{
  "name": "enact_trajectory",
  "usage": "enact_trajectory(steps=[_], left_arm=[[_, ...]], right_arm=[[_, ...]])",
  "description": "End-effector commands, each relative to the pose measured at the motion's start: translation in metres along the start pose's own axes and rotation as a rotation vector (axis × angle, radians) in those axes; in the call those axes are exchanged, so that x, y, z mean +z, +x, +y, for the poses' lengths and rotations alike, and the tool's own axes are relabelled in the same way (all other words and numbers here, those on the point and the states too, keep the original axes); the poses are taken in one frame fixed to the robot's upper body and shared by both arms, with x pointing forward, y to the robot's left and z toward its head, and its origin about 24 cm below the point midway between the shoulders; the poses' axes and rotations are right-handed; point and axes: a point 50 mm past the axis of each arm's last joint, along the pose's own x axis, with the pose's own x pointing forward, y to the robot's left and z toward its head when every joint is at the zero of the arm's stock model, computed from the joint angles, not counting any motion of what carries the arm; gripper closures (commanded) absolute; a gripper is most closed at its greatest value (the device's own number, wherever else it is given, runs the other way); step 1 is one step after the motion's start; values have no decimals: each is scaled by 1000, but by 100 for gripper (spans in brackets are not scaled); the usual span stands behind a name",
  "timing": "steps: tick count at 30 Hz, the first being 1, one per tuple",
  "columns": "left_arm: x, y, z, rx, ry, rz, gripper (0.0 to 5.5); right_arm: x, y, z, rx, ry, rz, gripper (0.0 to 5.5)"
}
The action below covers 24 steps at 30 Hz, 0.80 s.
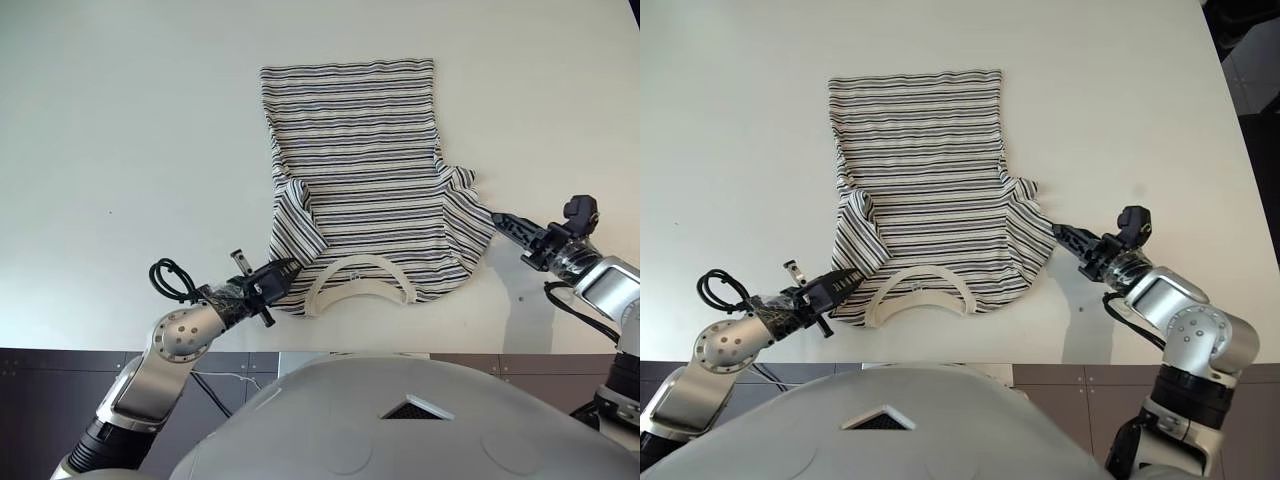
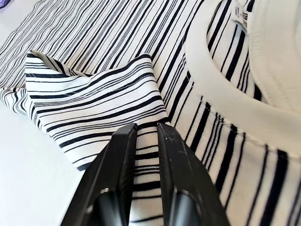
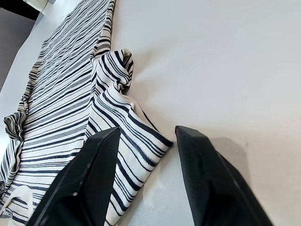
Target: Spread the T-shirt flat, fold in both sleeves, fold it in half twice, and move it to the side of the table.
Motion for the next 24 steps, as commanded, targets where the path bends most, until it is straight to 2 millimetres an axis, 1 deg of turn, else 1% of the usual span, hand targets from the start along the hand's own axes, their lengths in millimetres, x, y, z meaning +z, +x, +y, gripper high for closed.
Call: enact_trajectory(steps=[1, 6, 10, 13, 15, 16, 19, 22, 24], left_arm=[[4, 0, 12, 54, -27, -10, 470], [3, 2, 12, 54, -30, -6, 470], [6, 3, 15, 72, -47, -23, 470], [15, 3, 27, 157, -98, -101, 470], [23, 3, 39, 227, -137, -160, 470], [26, 3, 41, 236, -139, -175, 470], [24, 3, 39, 231, -126, -157, 470], [20, 6, 33, 222, -134, -144, 470], [22, 10, 35, 220, -124, -150, 470]], right_arm=[[-14, 2, 0, -20, 23, 72, 367], [-9, 3, 2, -16, 18, 34, 462], [-2, 4, 7, -3, -13, -6, 533], [7, 4, 11, 0, -91, -37, 537], [12, 4, 16, 29, -142, -56, 537], [14, 3, 19, 43, -157, -64, 537], [19, 3, 25, 55, -242, -70, 537], [17, 7, 29, 71, -288, -52, 537], [19, 10, 31, 77, -312, -53, 537]])
